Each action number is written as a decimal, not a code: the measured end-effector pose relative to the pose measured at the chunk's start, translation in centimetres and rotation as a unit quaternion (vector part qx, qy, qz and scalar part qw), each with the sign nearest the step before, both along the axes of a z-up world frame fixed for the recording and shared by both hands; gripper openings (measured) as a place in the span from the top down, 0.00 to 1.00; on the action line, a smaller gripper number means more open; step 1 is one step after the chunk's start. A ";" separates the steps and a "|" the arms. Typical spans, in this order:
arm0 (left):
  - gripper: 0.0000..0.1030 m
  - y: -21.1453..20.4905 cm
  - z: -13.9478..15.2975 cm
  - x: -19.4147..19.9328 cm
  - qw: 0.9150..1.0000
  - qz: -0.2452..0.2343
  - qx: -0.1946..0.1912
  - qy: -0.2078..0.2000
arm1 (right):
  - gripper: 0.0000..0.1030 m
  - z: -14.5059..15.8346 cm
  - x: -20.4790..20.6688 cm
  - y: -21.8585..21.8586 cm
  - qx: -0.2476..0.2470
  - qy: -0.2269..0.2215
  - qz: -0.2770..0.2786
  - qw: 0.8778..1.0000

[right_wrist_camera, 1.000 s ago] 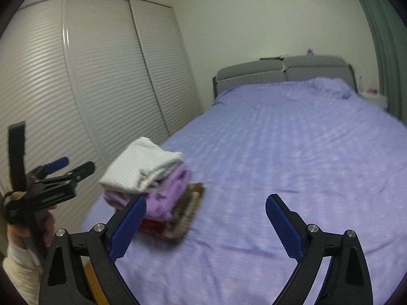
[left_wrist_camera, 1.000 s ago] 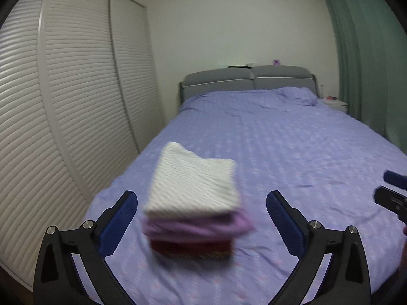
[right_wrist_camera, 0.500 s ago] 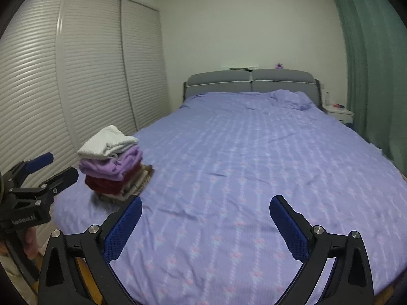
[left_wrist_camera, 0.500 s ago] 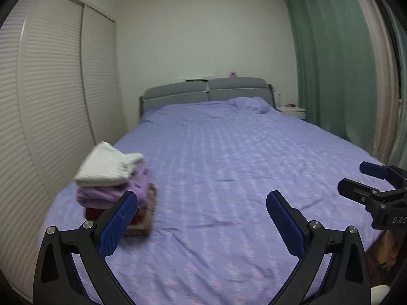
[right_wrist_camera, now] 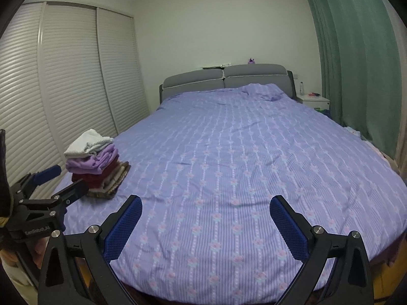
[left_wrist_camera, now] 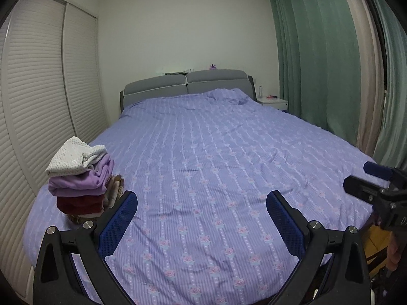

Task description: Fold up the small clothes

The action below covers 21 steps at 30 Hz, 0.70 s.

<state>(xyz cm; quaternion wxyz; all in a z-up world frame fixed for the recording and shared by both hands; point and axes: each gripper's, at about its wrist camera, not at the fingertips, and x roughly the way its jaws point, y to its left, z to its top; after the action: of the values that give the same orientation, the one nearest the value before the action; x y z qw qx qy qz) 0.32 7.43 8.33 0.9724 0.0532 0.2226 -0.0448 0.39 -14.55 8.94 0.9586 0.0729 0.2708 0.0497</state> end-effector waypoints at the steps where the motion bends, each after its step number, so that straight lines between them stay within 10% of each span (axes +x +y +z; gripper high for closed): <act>1: 0.00 -0.3 0.1 -0.1 1.000 -0.002 -0.003 -0.001 | 0.01 -0.1 -0.1 -0.2 0.001 -0.001 -0.001 1.000; 21: 0.00 -0.8 0.3 0.0 1.000 -0.005 -0.006 -0.003 | 0.01 -0.2 -0.3 -1.4 0.006 -0.002 -0.001 1.000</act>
<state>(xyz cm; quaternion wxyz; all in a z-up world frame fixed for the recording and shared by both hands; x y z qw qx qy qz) 0.31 6.58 8.59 0.9732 0.0489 0.2190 -0.0511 0.08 -15.98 8.73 0.9588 0.0789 0.2682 0.0509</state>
